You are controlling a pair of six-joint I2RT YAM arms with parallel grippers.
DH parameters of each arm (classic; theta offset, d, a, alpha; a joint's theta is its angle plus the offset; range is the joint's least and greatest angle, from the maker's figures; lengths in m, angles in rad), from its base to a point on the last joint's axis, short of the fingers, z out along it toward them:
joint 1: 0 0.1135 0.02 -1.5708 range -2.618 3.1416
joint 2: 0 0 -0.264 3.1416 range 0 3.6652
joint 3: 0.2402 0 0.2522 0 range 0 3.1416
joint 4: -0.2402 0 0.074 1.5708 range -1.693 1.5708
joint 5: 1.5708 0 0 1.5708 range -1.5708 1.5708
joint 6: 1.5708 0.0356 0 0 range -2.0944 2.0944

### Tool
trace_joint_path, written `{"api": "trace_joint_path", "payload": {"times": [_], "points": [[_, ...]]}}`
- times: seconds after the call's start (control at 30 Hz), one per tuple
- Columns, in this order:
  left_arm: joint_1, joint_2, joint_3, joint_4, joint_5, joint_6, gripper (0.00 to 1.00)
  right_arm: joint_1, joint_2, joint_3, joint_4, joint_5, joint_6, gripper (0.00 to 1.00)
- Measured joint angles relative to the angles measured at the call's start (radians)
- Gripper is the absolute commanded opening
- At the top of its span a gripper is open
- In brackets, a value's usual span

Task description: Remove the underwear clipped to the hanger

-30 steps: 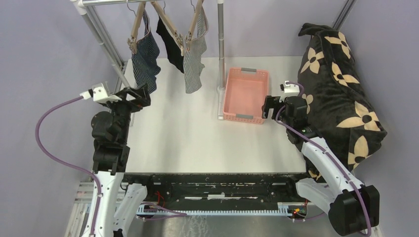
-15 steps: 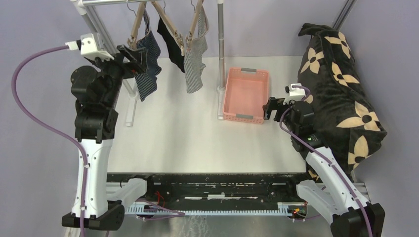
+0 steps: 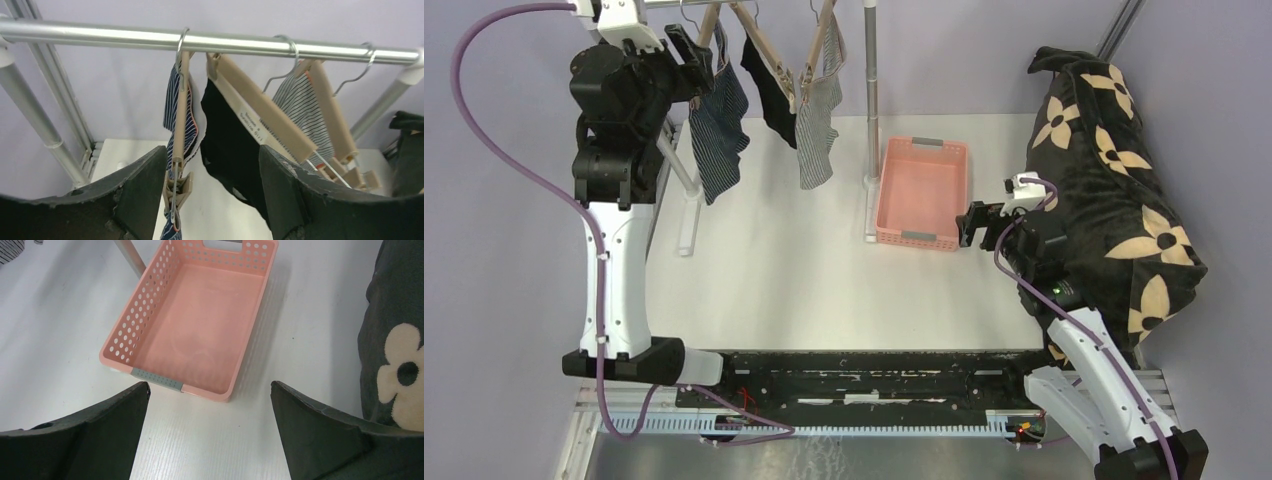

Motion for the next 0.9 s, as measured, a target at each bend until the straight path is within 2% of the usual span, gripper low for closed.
{"api": "trace_joint_path", "payload": {"times": [0.27, 0.57, 0.77, 0.9], "points": [[0.0, 0.082, 0.023, -0.059, -0.051, 0.066, 0.68, 0.005, -0.003, 0.0, -0.006, -0.027, 0.001, 1.0], [0.0, 0.157, 0.074, -0.06, -0.067, 0.101, 0.68, 0.012, -0.043, -0.002, -0.006, -0.053, 0.002, 1.0], [0.0, 0.171, 0.074, -0.046, -0.067, 0.115, 0.6, 0.014, -0.071, -0.002, -0.005, -0.063, 0.002, 1.0], [0.0, 0.183, 0.074, -0.029, -0.067, 0.117, 0.6, 0.016, -0.071, -0.002, -0.006, -0.07, 0.002, 1.0]]}}
